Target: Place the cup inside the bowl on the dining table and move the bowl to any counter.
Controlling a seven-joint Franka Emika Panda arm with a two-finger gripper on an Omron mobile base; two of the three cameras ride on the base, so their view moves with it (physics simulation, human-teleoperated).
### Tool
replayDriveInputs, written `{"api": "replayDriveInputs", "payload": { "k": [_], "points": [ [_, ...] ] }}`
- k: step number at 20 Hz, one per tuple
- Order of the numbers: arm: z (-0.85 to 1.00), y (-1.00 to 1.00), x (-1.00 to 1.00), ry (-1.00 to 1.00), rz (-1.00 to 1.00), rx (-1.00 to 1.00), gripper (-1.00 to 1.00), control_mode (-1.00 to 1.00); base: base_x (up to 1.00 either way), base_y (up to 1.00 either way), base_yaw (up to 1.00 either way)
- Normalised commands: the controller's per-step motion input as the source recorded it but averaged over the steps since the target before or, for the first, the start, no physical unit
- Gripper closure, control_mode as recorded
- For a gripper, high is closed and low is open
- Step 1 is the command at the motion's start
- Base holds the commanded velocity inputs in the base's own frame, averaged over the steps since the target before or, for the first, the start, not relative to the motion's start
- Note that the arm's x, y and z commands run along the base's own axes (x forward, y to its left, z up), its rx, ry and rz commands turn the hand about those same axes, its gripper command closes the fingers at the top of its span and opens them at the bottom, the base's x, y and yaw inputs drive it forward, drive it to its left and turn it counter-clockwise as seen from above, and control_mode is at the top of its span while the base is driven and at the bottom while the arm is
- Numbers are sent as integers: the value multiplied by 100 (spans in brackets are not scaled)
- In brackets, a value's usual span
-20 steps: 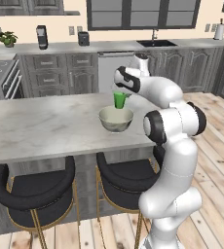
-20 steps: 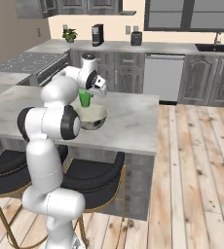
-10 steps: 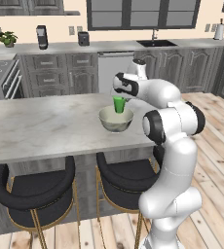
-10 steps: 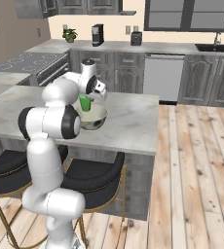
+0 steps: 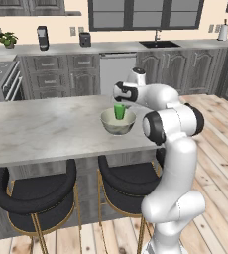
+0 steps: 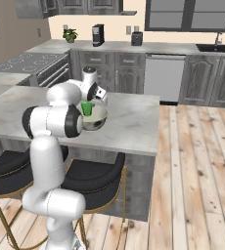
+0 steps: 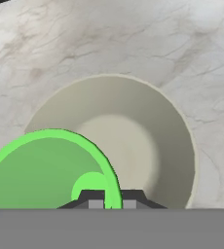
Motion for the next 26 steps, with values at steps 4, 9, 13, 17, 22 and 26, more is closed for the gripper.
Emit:
{"api": "replayDriveInputs", "payload": {
  "k": [4,9,13,17,22,26],
  "points": [
    [-3,4,28,0,0,0,100,-100,0,0,0],
    [-2,2,21,0,0,0,100,-100,0,0,0],
    [-11,0,4,0,0,0,100,-100,0,0,0],
    [-24,3,1,0,0,0,100,-100,0,0,0],
    [-23,4,5,0,0,-1,100,-100,0,0,0],
    [-25,4,7,0,0,-2,100,-100,0,0,0]
  ]
}}
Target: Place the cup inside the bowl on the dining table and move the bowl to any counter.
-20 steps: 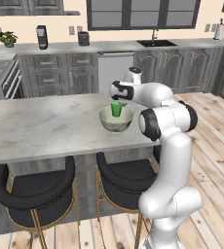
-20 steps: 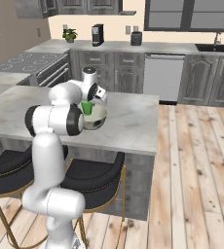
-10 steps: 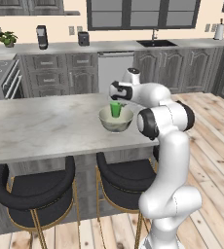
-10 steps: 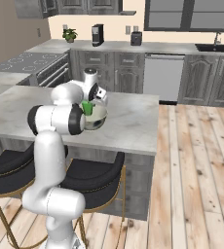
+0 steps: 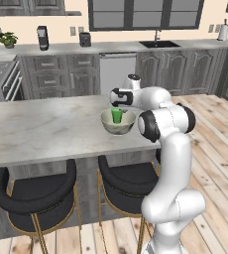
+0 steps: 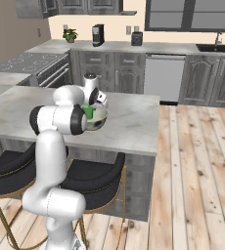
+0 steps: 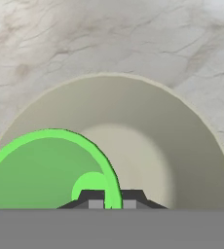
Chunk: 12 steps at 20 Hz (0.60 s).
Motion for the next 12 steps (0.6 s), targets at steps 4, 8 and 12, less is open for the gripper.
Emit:
{"api": "replayDriveInputs", "payload": {
  "k": [4,8,12],
  "points": [
    [-19,1,10,0,0,-2,100,-100,0,0,0],
    [-15,2,10,0,0,-1,100,-100,0,0,0],
    [-9,4,14,0,0,-1,100,-100,0,0,0]
  ]
}}
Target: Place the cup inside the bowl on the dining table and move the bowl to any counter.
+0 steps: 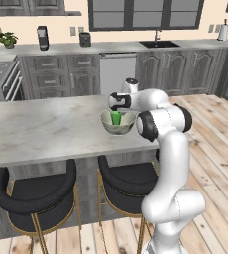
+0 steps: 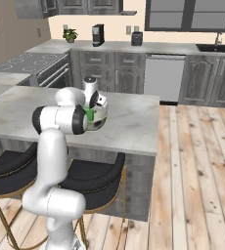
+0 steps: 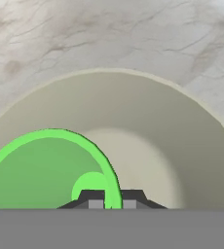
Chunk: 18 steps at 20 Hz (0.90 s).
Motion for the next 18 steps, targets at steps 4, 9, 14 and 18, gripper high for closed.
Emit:
{"api": "replayDriveInputs", "payload": {
  "k": [4,9,14,18],
  "points": [
    [-9,3,13,0,0,-1,100,-100,0,0,0],
    [-18,3,10,0,0,-3,100,-100,0,0,0],
    [-21,1,4,0,0,-2,100,-100,0,0,0],
    [-13,3,0,0,0,-1,100,-100,0,0,0]
  ]
}}
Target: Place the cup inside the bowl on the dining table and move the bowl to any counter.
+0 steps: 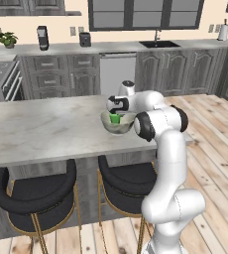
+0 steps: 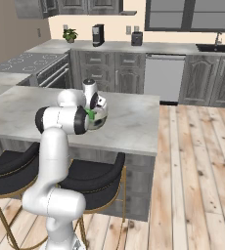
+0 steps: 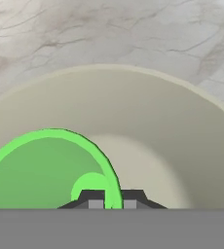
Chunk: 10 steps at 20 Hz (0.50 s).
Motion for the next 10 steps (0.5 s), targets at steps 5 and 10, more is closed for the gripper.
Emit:
{"api": "replayDriveInputs", "payload": {
  "k": [5,10],
  "points": [
    [0,0,0,0,0,0,100,-100,0,0,0],
    [0,3,0,0,0,0,-100,-100,0,0,0]
  ]
}}
